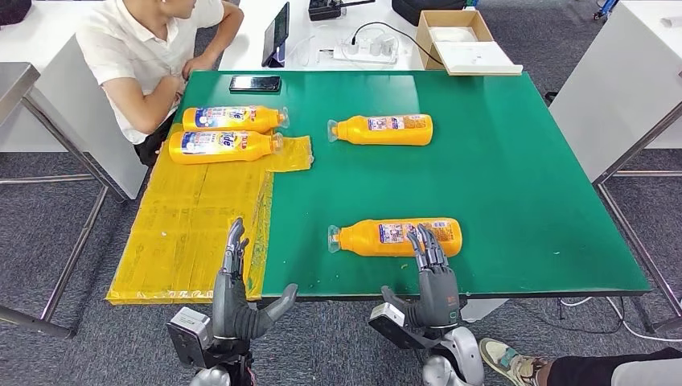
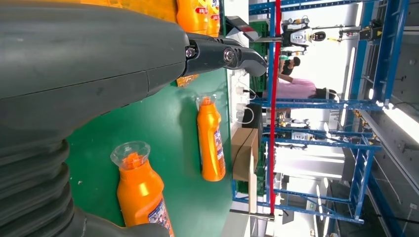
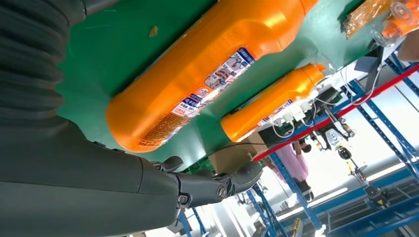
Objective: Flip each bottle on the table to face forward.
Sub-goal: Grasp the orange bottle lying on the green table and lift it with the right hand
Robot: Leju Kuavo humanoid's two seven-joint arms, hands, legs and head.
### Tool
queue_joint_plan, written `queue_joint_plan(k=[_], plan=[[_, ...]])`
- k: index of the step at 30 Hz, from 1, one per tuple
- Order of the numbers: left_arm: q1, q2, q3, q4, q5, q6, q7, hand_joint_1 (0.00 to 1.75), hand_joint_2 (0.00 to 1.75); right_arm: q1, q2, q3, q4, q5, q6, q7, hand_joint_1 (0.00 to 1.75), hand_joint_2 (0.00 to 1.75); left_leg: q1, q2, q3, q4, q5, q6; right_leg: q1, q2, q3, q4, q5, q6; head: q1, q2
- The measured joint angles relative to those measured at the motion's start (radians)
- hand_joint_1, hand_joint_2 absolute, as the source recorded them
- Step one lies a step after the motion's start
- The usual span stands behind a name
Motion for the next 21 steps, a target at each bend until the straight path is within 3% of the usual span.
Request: queue_joint_plan(k=[15,21], plan=[[-0.009,0.000,-0.013,0.027,-0.055,0.021,0.043,0.00,1.75,-0.020,-0.031,-0.016,0.028,0.177,-0.004,0.071,0.00,1.75,0.000,0.000,0.000,0.000,0.000,0.000,0.000,0.000,0.000,0.000,0.000,0.000,0.000,0.000],[-0.013,-0.001,-0.020,0.036,-0.054,0.017,0.044,0.00,1.75,-0.032,-0.039,-0.025,0.016,0.098,-0.004,0.019,0.00,1.75,0.000,0.000,0.000,0.000,0.000,0.000,0.000,0.000,0.000,0.000,0.000,0.000,0.000,0.000]])
